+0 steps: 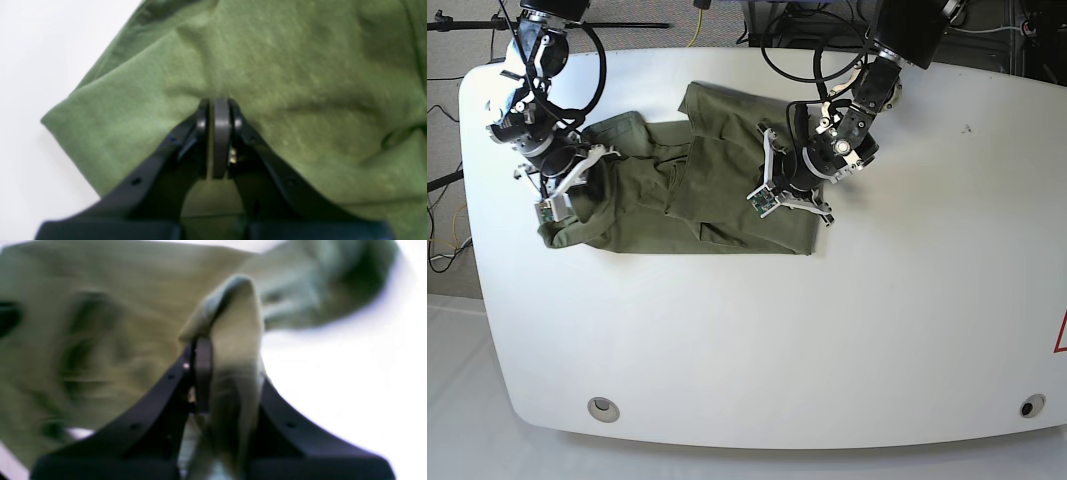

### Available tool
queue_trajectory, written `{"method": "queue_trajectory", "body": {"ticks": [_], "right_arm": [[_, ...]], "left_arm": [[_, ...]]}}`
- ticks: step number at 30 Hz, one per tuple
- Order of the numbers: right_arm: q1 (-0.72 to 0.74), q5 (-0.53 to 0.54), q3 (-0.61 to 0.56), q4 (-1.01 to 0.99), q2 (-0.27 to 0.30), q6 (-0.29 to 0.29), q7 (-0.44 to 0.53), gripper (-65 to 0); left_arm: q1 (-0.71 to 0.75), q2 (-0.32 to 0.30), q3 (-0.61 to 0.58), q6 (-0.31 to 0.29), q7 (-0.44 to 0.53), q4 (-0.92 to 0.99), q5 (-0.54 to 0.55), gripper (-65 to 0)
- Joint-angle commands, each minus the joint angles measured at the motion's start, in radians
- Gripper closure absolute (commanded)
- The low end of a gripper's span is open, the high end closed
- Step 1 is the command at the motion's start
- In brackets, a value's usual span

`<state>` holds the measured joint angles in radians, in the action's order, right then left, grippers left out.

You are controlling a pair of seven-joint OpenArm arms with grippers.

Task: Fold the T-shirt properly
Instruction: 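Grasp the shirt corner with the right gripper while the left holds its edge, then bring both held edges together into a compact bundle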

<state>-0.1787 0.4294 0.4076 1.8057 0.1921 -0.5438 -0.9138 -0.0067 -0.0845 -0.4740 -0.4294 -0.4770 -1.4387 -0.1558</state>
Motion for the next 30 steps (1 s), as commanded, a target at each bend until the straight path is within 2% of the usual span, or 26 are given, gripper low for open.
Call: {"method": "queue_trajectory", "body": {"ticks": [1, 4, 8, 13, 30], "right_arm": [[-0.003, 0.021, -0.04, 0.049, 0.007, -0.006, 0.025, 0.0], [-0.006, 0.021, -0.091, 0.079, 0.004, 0.003, 0.025, 0.0], [-0.006, 0.021, -0.169, 0.125, -0.023, 0.064, 0.025, 0.0], [0.003, 0.027, -0.26, 0.147, -0.026, 0.126, 0.025, 0.0], [0.074, 0.024, -0.53, 0.118, -0.03, 0.256, 0.025, 0.0]], "left_arm": [[0.021, 0.01, -0.01, -0.036, -0.119, 0.032, -0.028, -1.3], [0.02, 0.022, -0.01, -0.035, -0.119, 0.036, -0.028, -1.3], [0.006, 0.028, -0.01, -0.035, -0.119, 0.037, -0.028, -1.3], [0.0, 0.042, -0.01, -0.033, -0.119, 0.037, -0.028, -1.3], [-0.028, 0.084, -0.01, -0.033, -0.122, 0.031, -0.029, -1.3]]}}
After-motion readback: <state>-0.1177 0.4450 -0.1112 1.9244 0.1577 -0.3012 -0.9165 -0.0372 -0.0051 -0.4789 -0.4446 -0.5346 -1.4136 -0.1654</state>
